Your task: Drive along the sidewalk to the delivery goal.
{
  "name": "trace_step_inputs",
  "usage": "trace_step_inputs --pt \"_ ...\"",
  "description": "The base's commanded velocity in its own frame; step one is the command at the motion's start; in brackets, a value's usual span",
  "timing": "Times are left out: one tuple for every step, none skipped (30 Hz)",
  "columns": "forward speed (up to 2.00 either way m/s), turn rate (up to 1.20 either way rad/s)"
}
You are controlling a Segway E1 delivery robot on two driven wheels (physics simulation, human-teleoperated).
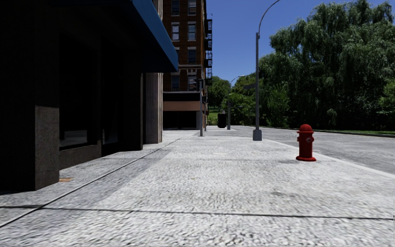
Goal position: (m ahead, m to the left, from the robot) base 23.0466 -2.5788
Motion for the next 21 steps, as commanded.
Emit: trace_step_inputs --pt "2.00 0.00" --pt "2.00 0.00" --pt "2.00 0.00" --pt "2.00 0.00" --pt "2.00 0.00" --pt "2.00 0.00" --pt "2.00 0.00" --pt "2.00 0.00" --pt "2.00 0.00" --pt "2.00 0.00" --pt "2.00 0.00" --pt "2.00 0.00" --pt "2.00 0.00" --pt "2.00 0.00" --pt "2.00 0.00" --pt "2.00 0.00" --pt "2.00 0.00" --pt "2.00 0.00" --pt "2.00 0.00" --pt "2.00 0.00" --pt "2.00 0.00"
